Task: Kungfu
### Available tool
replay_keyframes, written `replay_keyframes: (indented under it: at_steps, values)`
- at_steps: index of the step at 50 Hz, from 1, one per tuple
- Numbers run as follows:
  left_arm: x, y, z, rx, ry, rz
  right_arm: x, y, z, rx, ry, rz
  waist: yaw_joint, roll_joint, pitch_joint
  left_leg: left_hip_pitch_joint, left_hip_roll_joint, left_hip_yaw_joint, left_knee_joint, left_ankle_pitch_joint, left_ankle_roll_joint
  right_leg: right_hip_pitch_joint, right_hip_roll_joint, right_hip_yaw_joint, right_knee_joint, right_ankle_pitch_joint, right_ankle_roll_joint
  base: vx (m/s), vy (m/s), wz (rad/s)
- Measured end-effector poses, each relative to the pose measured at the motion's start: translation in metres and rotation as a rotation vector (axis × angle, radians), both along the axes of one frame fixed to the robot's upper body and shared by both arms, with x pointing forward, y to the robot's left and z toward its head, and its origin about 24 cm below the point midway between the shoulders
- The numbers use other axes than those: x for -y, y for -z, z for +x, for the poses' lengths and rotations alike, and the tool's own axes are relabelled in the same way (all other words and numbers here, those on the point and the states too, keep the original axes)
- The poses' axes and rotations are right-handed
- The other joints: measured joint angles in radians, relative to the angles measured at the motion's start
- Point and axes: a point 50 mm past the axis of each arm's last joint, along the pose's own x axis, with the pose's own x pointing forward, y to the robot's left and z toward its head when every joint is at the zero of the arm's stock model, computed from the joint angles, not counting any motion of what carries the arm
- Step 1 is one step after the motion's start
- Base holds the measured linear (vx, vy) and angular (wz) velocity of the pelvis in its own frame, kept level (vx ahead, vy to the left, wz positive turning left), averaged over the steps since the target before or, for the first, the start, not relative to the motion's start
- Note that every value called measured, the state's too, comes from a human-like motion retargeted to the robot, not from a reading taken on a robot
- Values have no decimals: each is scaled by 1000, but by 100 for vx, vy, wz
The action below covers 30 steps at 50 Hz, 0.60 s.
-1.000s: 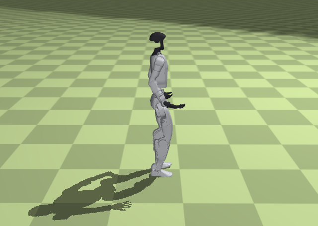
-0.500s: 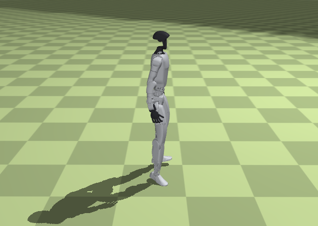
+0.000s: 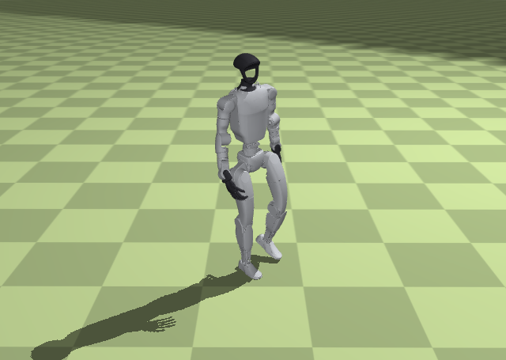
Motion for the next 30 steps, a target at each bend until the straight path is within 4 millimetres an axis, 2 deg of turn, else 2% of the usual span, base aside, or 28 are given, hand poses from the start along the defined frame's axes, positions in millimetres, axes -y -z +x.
replay_keyframes:
  at_steps: [5,10,13,17,18,20,23,25,26,28,30]
  values:
    - [13,2,-7,-36,81,-19,-9,3,2,17,104,8,48,5,-2,-115,-1,89,-122,-30,60,19,46,77,5,-20,-18,36,-22,-138]
    - [17,1,-15,-59,156,-86,-21,9,-7,-19,206,32,84,11,46,-193,-26,108,-320,15,82,87,101,142,-10,-40,-32,37,-17,-111]
    - [17,-2,-30,-125,164,-106,-25,14,-24,-61,219,47,99,8,53,-246,-43,93,-426,67,80,121,123,179,-11,-62,-36,52,-13,-76]
    - [19,-8,-53,-205,113,-121,-28,20,-59,-156,217,19,129,-7,47,-277,-45,196,-505,5,68,153,134,216,4,-74,-17,58,-5,-69]
    - [19,-9,-58,-218,93,-124,-28,21,-68,-188,218,6,137,-13,48,-273,-43,221,-499,7,88,162,134,223,9,-68,-6,73,2,-61]
    - [19,-12,-67,-240,50,-126,-29,24,-89,-270,225,-22,147,-37,42,-265,-53,231,-459,21,178,175,124,235,22,-42,35,75,2,-51]
    - [18,-17,-82,-275,-19,-127,-35,26,-128,-425,258,-53,164,-70,30,-226,-89,148,-452,76,216,209,118,261,47,33,152,91,4,-42]
    - [16,-21,-93,-303,-68,-129,-42,24,-159,-536,291,-57,150,-94,-2,-203,-105,125,-435,55,202,212,112,272,78,118,263,88,-10,20]
    - [10,-22,-92,-308,-88,-123,-48,23,-171,-579,313,-46,130,-99,-31,-237,-88,106,-392,33,178,185,152,255,105,183,294,76,-51,61]
    - [1,-22,-83,-298,-115,-118,-53,20,-188,-637,368,-26,109,-105,-69,-279,-44,65,-322,-22,123,103,229,163,214,302,315,64,-89,50]
    - [-5,-18,-66,-260,-122,-118,-52,18,-198,-654,422,-5,126,-82,-70,-245,21,66,-305,-72,89,23,279,38,363,388,315,49,-74,-24]
